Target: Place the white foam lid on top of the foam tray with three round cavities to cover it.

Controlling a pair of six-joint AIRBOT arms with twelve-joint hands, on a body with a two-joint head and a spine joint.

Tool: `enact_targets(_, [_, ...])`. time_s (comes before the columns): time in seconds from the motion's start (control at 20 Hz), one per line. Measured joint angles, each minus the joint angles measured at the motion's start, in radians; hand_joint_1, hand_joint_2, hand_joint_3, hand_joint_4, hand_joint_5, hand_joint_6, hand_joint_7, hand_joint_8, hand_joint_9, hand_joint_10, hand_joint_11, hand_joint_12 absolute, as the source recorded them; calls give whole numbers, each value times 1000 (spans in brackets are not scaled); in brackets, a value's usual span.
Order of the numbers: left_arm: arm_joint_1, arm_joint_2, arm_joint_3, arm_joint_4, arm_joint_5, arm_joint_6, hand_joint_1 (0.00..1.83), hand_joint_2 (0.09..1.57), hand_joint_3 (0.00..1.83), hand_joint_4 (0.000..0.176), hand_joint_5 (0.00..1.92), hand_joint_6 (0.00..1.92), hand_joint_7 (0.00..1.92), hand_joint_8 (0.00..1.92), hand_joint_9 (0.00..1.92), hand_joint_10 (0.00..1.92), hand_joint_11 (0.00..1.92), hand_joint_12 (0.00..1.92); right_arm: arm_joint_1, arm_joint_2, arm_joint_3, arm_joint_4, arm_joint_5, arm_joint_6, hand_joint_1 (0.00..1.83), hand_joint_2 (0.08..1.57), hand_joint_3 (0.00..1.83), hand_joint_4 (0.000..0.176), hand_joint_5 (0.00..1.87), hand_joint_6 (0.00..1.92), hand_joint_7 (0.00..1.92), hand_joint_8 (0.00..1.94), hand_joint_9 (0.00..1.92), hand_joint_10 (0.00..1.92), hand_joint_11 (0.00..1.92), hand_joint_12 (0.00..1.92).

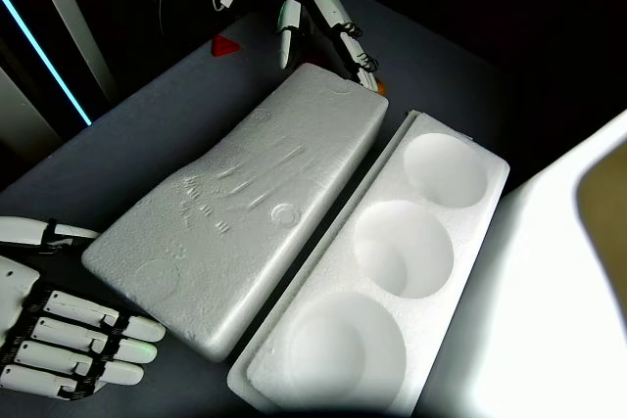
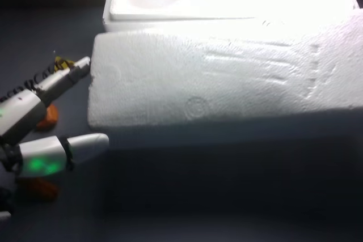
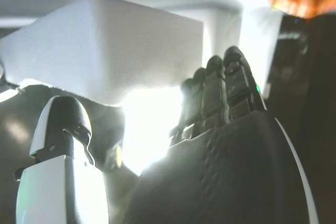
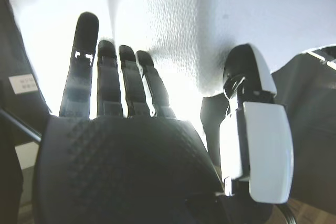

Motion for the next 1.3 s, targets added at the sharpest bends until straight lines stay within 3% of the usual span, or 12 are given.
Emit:
enact_targets(0.15, [-2,39,-27,21,-54,1,575,1109,8,0,44,0,0,0,0,0,0,0,-12,28,-17,-14,58,2,453,1179,0,0,60,7,0,0,0,0,0,1063])
enact_targets(0.25, [-24,58,-24,29,-77,9,559,1118,11,0,45,1,0,0,0,0,0,0,-10,29,-11,-26,68,3,413,1195,3,0,9,0,0,0,0,0,0,789])
enact_targets(0.35, [-72,59,6,35,-72,8,550,1111,6,0,35,1,0,0,0,0,0,0,21,28,11,-37,52,3,337,1219,2,0,127,30,177,28,193,105,0,1413])
enact_targets(0.4, [-100,52,23,41,-65,8,569,1103,1,0,48,6,0,0,0,0,0,0,37,28,21,-37,49,4,324,1219,1,0,140,29,198,23,200,118,0,1488])
enact_targets(0.45, [-137,40,44,41,-50,8,610,1098,0,0,63,11,0,0,0,0,0,0,58,27,36,-39,43,4,341,1220,1,0,148,20,342,41,257,405,0,1710])
enact_targets(0.55, [-180,12,84,47,-20,2,630,1091,0,0,94,22,0,0,0,0,0,0,95,16,70,-37,16,1,359,1208,0,0,156,22,391,47,96,923,0,1855])
enact_targets(0.7, [-217,-19,134,34,49,-7,618,1097,0,0,79,12,0,0,0,0,0,0,181,-18,122,-45,-77,-5,362,1216,0,0,60,284,294,321,11,1243,0,1916])
enact_targets(0.9, [-275,-46,193,10,80,-16,695,1070,0,0,92,13,0,0,0,0,12,7,292,-44,175,-78,-153,-18,387,1208,1,0,0,368,154,246,0,793,0,1633])
enact_targets(1.0, [-304,-58,218,13,102,-19,668,1039,0,0,165,14,7,1,0,0,0,555,330,-51,194,-79,-189,-29,425,1208,0,0,0,303,114,113,0,441,0,1371])
enact_targets(1.1, [-340,-78,251,15,126,-26,684,1009,0,0,214,10,29,2,0,0,0,828,364,-53,212,-77,-220,-39,440,1224,5,0,0,199,95,62,0,343,0,1355])
enact_targets(1.2, [-370,-103,284,19,155,-30,684,1009,1,0,177,12,0,0,0,0,0,500,399,-60,240,-77,-241,-51,403,1228,2,0,2,36,121,39,18,390,0,1440])
enact_targets(1.3, [-392,-121,311,21,189,-32,697,1013,1,0,173,9,0,0,0,0,0,380,426,-70,259,-70,-270,-58,454,1222,0,0,0,14,132,32,23,401,0,1418])
